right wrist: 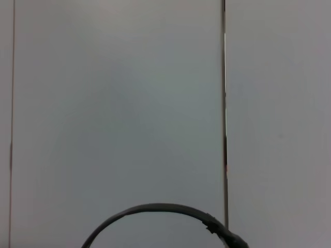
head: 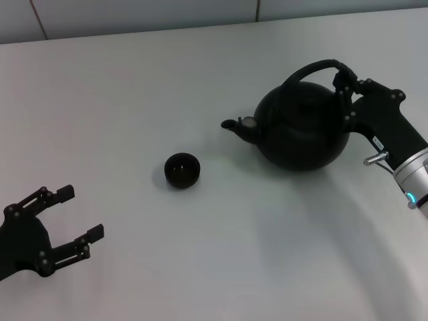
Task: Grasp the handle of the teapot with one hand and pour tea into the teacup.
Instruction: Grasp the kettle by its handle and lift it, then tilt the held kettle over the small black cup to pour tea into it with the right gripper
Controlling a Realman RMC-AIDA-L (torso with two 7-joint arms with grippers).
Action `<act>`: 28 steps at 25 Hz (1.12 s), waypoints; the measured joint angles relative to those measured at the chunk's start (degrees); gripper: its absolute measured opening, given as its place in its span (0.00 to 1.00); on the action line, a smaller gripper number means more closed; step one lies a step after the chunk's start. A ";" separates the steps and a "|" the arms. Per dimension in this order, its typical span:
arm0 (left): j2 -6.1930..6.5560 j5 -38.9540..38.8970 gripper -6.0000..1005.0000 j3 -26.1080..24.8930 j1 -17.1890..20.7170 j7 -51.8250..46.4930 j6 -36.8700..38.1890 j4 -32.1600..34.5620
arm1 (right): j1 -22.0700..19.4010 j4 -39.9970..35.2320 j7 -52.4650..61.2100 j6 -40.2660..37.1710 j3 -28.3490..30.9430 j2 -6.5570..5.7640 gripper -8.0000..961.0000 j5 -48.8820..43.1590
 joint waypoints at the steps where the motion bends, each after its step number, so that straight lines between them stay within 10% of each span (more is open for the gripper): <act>1: 0.00 0.00 0.86 0.00 0.00 0.00 0.00 0.00 | 0.09 -0.04 0.00 -0.38 0.07 -0.03 0.09 0.10; 20: -0.06 0.01 0.86 -0.07 -1.13 0.00 -0.18 -1.07 | 7.87 -6.20 5.64 1.11 1.85 -0.27 0.09 -0.76; 28: -0.02 0.01 0.86 -0.65 -0.89 0.00 -0.21 -1.09 | 11.65 -16.69 22.82 1.36 -11.97 -0.56 0.09 -1.43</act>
